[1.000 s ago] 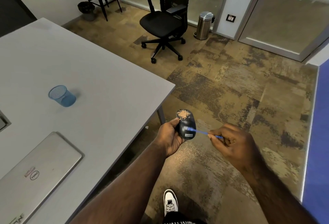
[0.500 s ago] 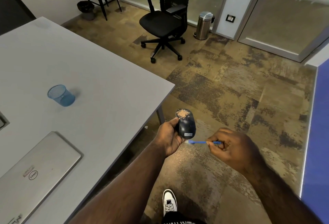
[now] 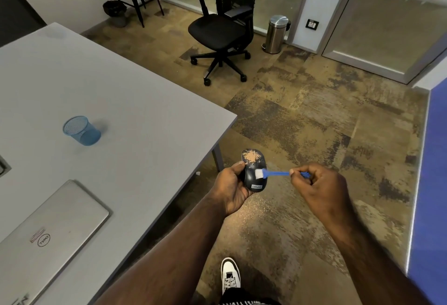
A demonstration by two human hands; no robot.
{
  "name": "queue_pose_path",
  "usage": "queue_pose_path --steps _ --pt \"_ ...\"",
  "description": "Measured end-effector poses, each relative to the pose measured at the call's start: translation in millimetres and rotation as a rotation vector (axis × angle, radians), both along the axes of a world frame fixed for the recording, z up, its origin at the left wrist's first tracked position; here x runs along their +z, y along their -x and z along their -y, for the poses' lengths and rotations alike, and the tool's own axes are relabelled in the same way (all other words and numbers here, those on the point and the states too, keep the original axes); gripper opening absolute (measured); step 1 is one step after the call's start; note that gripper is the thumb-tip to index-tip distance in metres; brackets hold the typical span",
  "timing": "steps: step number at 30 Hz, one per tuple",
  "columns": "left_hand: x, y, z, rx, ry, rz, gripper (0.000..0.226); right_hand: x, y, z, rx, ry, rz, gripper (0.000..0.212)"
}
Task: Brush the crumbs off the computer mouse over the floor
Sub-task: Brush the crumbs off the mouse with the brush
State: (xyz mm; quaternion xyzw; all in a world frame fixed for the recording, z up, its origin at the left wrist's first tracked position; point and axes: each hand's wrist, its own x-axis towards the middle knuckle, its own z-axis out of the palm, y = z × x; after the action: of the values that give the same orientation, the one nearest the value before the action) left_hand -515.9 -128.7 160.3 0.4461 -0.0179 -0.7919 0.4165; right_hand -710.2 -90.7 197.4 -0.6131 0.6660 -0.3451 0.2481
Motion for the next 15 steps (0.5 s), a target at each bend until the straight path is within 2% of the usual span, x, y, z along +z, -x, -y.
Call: queue_pose_path --steps 3,7,10,12,15 --pt "1 -1 -1 -0.002 0.002 -0.029 0.039 -1 6 6 -0.132 0.01 -0.012 0.008" --pt "1 -3 -2 -0.027 0.005 -0.034 0.042 -2 3 5 -0.075 -0.027 0.046 0.011" --pt "0 -5 -3 -0.075 0.011 -0.013 0.04 0 8 8 -0.153 -0.035 0.023 0.008" --pt "0 -4 -4 -0.105 0.014 0.001 0.039 2 9 10 -0.164 -0.024 0.122 0.009" --pt "-1 -2 -3 -0.133 0.019 0.016 0.04 7 -2 10 -0.018 -0.064 0.256 0.011"
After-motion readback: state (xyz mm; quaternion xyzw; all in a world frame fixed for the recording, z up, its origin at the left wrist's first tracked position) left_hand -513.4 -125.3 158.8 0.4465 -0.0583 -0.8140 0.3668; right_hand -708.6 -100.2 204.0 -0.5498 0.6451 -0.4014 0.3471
